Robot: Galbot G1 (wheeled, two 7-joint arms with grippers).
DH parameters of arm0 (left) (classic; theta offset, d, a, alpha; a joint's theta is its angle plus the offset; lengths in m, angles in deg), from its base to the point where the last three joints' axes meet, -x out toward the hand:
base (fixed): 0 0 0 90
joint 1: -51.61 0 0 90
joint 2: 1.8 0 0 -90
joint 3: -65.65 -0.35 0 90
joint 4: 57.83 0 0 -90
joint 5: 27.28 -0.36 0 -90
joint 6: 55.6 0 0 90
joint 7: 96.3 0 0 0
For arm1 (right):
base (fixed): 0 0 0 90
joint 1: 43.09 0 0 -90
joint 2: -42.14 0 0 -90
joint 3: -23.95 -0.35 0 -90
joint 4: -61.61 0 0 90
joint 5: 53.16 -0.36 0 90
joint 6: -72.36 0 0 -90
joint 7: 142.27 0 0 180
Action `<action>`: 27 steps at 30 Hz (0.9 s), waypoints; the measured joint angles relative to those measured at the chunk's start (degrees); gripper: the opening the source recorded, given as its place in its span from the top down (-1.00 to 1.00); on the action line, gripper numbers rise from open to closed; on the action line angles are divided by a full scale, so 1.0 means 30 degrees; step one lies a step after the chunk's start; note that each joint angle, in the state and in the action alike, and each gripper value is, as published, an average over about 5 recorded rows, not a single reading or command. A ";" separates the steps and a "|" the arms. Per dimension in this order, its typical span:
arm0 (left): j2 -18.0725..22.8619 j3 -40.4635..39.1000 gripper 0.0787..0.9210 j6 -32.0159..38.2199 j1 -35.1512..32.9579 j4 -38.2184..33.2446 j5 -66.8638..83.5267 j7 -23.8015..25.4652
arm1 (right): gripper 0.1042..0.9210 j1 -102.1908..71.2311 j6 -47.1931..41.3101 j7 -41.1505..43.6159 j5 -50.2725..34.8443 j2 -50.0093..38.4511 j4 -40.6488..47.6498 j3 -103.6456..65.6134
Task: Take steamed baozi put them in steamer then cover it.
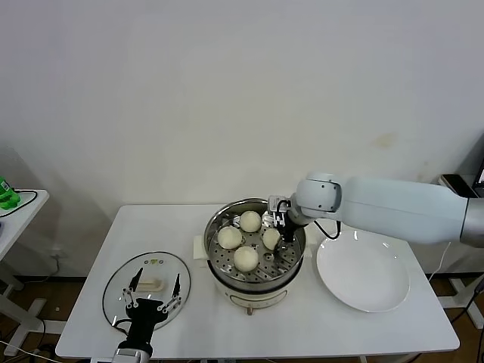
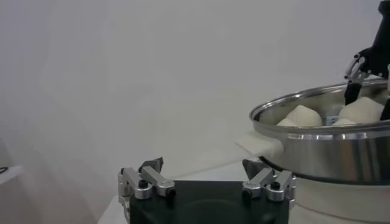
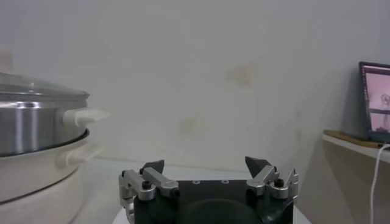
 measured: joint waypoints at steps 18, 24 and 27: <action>-0.0495 0.0603 -0.77 -0.0246 0.0382 0.0454 0.0560 -0.0142 | -0.76 0.1288 0.0161 -0.0368 -0.0428 -0.1426 -0.1642 -0.0953; -0.0867 0.1229 -0.77 -0.0711 0.0694 0.1015 0.0891 -0.0261 | -0.76 0.0804 0.0788 -0.1931 -0.0516 -0.3309 -0.3012 -0.2677; -0.0914 0.1491 -0.77 -0.0859 0.0883 0.1352 0.0930 -0.0311 | -0.76 -0.0327 0.1411 -0.3254 -0.0475 -0.4606 -0.3853 -0.4190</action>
